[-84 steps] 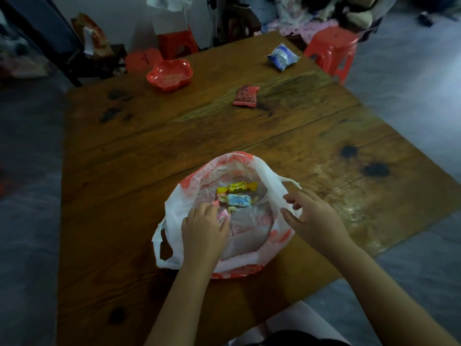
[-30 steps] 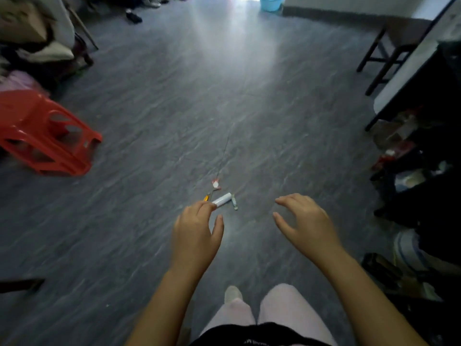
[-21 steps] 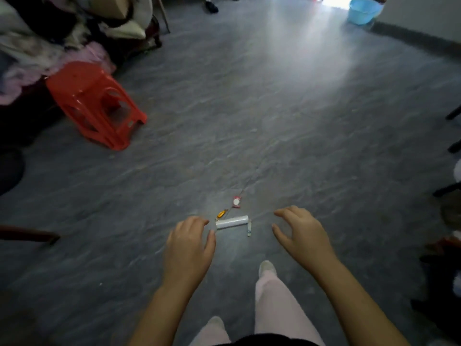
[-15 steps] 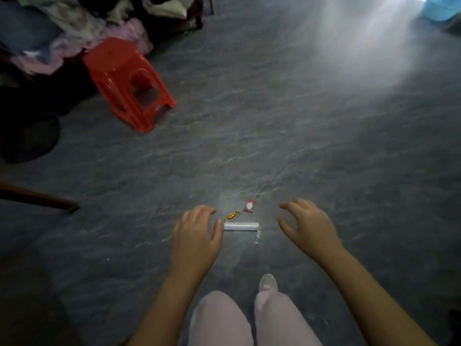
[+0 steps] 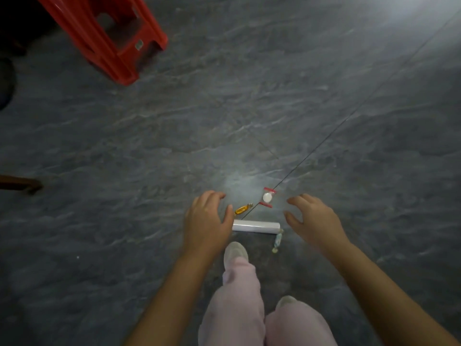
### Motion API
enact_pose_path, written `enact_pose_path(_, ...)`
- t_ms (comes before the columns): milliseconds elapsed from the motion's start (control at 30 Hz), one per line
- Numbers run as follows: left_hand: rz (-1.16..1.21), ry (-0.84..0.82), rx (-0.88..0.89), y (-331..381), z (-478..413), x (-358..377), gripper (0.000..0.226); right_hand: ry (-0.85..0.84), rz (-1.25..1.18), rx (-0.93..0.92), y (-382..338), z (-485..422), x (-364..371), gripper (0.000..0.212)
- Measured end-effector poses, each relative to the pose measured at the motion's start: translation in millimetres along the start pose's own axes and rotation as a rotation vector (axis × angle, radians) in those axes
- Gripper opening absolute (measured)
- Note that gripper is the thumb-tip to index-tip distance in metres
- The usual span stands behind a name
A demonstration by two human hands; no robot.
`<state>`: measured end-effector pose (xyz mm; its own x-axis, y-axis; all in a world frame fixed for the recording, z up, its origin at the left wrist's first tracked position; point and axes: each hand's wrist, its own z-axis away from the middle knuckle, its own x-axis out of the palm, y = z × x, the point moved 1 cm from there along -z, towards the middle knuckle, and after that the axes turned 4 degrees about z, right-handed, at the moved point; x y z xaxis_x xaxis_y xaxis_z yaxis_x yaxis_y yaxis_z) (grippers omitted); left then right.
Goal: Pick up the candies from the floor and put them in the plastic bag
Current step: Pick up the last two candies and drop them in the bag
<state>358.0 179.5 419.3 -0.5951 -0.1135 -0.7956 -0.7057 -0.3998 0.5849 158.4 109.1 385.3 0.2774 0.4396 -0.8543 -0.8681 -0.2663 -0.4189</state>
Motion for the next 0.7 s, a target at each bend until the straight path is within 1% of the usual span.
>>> enact_pose_path(200, -0.075, -0.024, 0.144, -108.2, -60.7, 112.1, 0.024, -0.062, -0.056, 0.098, 70.4, -93.0, 155.9, 0.033)
enact_pose_path(333, -0.086, -0.036, 0.170, -160.5, -83.1, 171.5, 0.022, -0.093, -0.049, 0.128, 113.3, -141.0, 236.1, 0.041)
enact_pose_path(433, -0.080, -0.049, 0.187, -187.9, -90.8, 205.6, 0.023, -0.119, 0.014, 0.099, 141.7, -167.9, 276.2, 0.051)
enact_pose_path(533, -0.083, -0.060, 0.211, -210.2, -93.8, 230.6, 0.026, -0.120, 0.088, 0.004, 160.7, -187.7, 305.9, 0.059)
enact_pose_path(633, -0.074, -0.050, 0.204, -229.6, -90.5, 247.4, 0.034, -0.103, 0.139, -0.078, 167.2, -201.6, 327.0, 0.058)
enact_pose_path(700, -0.055, -0.035, 0.172, -240.0, -85.6, 255.7, 0.032, -0.132, 0.195, -0.104, 169.7, -205.3, 337.1, 0.062)
